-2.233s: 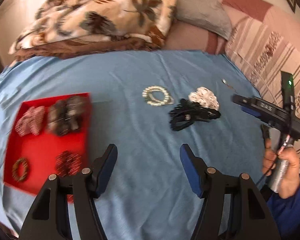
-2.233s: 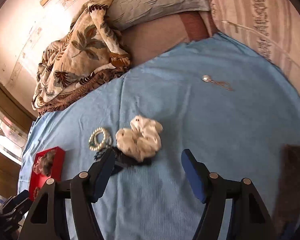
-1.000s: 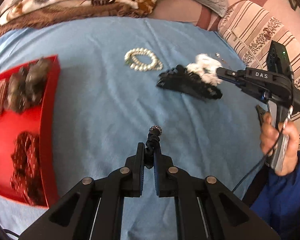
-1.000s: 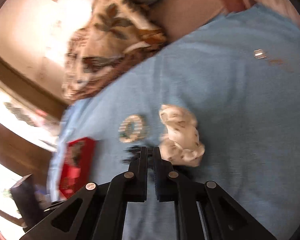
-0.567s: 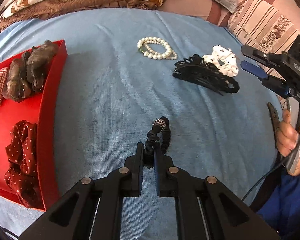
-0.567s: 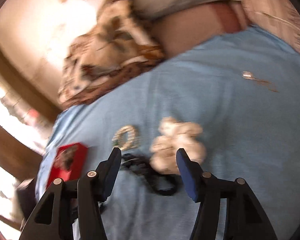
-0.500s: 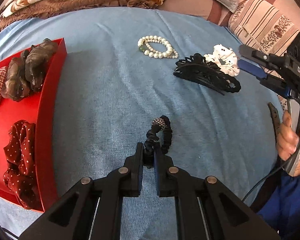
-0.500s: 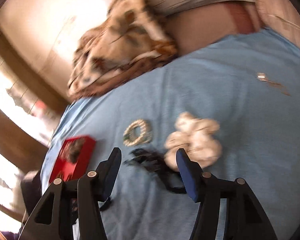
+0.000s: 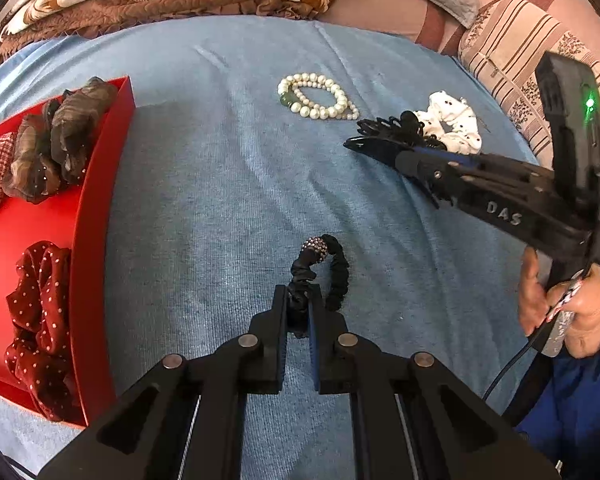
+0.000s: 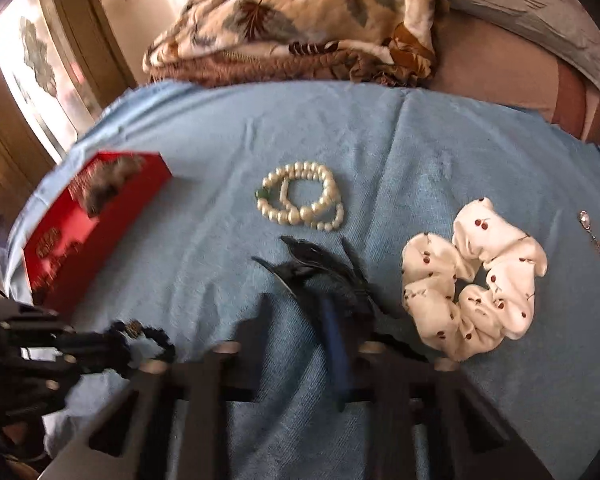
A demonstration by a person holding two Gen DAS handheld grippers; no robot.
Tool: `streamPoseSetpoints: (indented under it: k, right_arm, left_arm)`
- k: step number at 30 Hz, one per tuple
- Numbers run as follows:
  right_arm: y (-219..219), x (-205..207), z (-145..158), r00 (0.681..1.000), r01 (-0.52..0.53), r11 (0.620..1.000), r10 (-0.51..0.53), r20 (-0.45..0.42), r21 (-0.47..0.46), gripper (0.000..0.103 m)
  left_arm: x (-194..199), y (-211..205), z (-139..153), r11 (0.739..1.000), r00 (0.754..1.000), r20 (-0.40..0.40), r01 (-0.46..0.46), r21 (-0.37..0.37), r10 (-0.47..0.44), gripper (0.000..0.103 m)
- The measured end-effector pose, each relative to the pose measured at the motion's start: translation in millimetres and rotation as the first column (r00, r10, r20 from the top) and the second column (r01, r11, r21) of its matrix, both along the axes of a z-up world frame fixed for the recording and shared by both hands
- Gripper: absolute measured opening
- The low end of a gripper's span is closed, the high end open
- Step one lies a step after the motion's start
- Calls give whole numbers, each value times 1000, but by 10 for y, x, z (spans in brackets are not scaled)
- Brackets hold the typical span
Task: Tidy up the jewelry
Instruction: 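Carry the hair tie and claw clip over the red tray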
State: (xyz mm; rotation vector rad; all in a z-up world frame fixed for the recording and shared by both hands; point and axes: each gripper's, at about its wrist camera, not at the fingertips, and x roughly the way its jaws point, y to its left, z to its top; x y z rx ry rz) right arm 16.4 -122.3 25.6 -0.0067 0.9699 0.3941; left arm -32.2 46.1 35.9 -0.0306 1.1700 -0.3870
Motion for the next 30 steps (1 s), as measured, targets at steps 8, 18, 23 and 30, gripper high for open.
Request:
streamPoseSetpoints:
  k: [8,18,23,30]
  right_arm:
    - [-467,-63,119,990,109,896,-61,-123,430,5]
    - [-742,-520,80,978,175,395,34,-205,902,6]
    - [-848,-666,198,976,217,461,-74,-206,861,6]
    - [-811,-650,154,962,271,532,-129,-239,802,6]
  left_arm:
    - [-159,70,330,998,999,51,-18,-56,21,9]
    - [-458,187,681,990,994,101,-21,-138,35,9]
    - [-570,237,761,990,992,120,-26,-142,43,9]
    - [-639,442,833,985,986,137,-69,-155,91,9]
